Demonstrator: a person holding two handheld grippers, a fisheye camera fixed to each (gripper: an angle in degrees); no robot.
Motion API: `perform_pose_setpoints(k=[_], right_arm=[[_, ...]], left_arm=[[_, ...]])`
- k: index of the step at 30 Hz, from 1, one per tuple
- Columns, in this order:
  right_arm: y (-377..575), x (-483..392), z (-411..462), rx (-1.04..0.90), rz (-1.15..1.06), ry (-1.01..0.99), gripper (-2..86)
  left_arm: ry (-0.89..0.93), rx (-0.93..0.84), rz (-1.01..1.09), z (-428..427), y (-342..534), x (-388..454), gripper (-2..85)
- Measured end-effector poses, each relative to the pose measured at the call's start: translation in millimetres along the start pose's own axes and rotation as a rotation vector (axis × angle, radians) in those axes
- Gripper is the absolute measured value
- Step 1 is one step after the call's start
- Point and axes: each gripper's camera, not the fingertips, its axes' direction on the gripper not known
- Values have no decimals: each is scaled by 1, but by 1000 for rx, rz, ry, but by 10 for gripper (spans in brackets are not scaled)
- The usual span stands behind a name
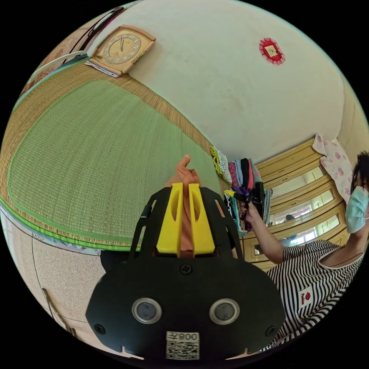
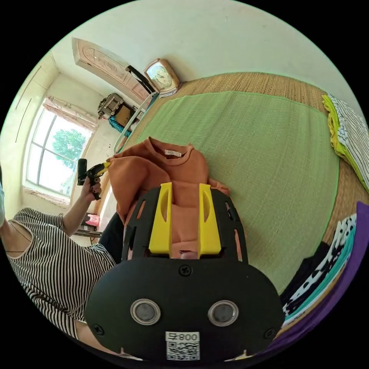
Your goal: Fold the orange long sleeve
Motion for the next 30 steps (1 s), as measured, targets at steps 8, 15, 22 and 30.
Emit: perform_pose_setpoints(k=[8,15,22,30], right_arm=[[-64,16,73,-232,26,89,110],[-47,-3,58,-251,54,7,36],[33,-115,-58,-40,-98,-42,18],[143,-252,-190,162,-205,4,12]], left_arm=[[39,-18,3,-21,10,6,26],[59,-25,6,-48,24,13,25],[133,17,27,-92,50,29,24],[248,146,115,-182,96,64,22]])
